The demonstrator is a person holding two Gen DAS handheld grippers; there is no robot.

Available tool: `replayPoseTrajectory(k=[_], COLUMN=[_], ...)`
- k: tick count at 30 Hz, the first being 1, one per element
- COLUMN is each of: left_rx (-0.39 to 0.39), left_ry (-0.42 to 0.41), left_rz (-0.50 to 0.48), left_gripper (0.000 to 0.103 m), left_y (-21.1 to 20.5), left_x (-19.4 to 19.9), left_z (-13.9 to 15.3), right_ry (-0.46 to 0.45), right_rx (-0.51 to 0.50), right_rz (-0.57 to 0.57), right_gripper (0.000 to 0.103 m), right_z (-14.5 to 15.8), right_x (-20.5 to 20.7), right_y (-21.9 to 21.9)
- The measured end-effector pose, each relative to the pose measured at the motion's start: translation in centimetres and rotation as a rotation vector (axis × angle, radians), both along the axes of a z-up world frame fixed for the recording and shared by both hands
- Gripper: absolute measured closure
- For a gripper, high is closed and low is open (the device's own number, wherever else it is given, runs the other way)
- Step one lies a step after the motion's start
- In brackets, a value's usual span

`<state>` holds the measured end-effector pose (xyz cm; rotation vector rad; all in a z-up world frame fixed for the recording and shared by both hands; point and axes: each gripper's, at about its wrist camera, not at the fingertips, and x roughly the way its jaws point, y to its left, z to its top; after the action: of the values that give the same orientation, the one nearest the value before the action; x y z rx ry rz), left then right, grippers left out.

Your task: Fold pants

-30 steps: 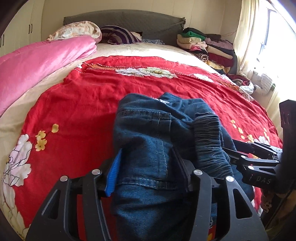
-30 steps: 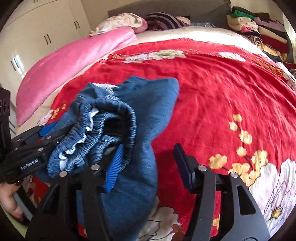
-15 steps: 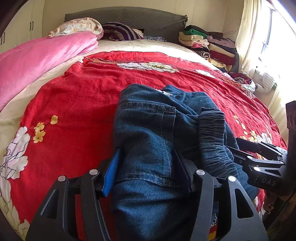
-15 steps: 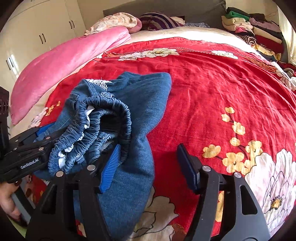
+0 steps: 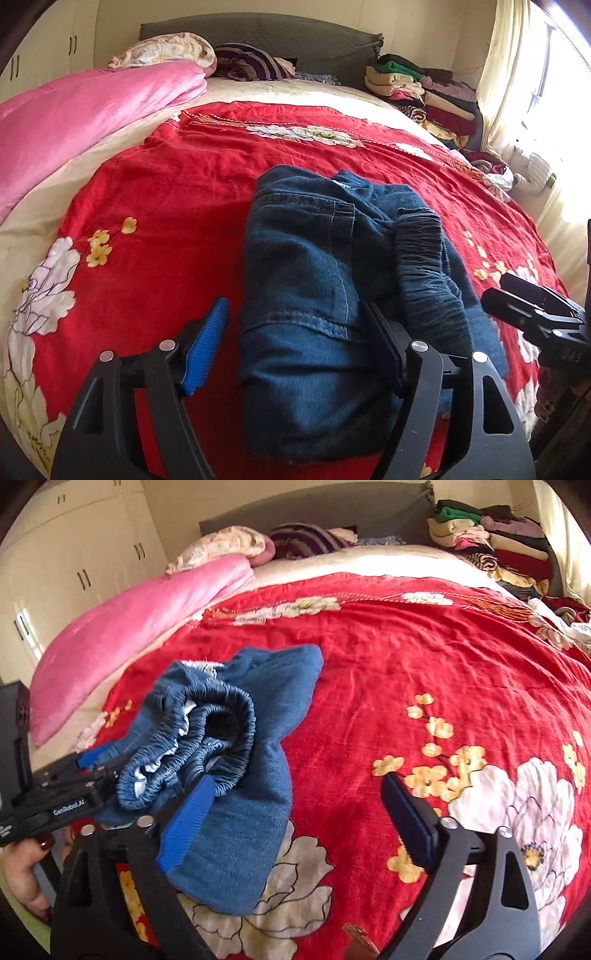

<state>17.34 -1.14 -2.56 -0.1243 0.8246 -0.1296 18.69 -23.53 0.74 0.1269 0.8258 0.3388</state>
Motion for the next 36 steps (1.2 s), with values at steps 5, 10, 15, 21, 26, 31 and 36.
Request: replayPoseTrajectory(k=[5, 10, 15, 21, 26, 31, 36], left_rx=[0.011, 0.013, 0.011, 0.041, 0.059, 0.073, 0.06], left_ry=[-0.02, -0.039, -0.066, -0.089, -0.118, -0.132, -0.137], left_rz=[0.011, 0.027, 0.039, 0.044, 0.036, 0.04, 0.049], left_gripper=[0.021, 0.011, 0.005, 0.005, 0.004, 0.004, 0.004], left_y=[0.2, 0.4, 0.7, 0.5, 0.1, 0.0, 0.1], left_x=[-1.0, -1.9, -3.0, -4.6, -6.6, -8.5, -10.3], left_z=[1.0, 2.2, 3.7, 5.4, 6.8, 7.5, 7.4], right_ry=[-0.046, -0.093, -0.142, -0.195, -0.224, -0.255, -0.278], right_rx=[0.019, 0.014, 0.005, -0.003, 0.005, 0.011, 0.017], right_rz=[-0.002, 0.009, 0.015, 0.027, 0.032, 0.032, 0.034], right_gripper=[0.01, 0.009, 0.009, 0.009, 0.009, 0.009, 0.009], right_z=[1.3, 2.7, 4.0, 5.6, 6.8, 8.0, 8.7], right_x=[-0.9, -1.9, -3.2, -4.9, -6.5, -8.4, -10.2], right_y=[-0.4, -0.5, -0.5, -0.7, -1.2, -1.8, -2.2])
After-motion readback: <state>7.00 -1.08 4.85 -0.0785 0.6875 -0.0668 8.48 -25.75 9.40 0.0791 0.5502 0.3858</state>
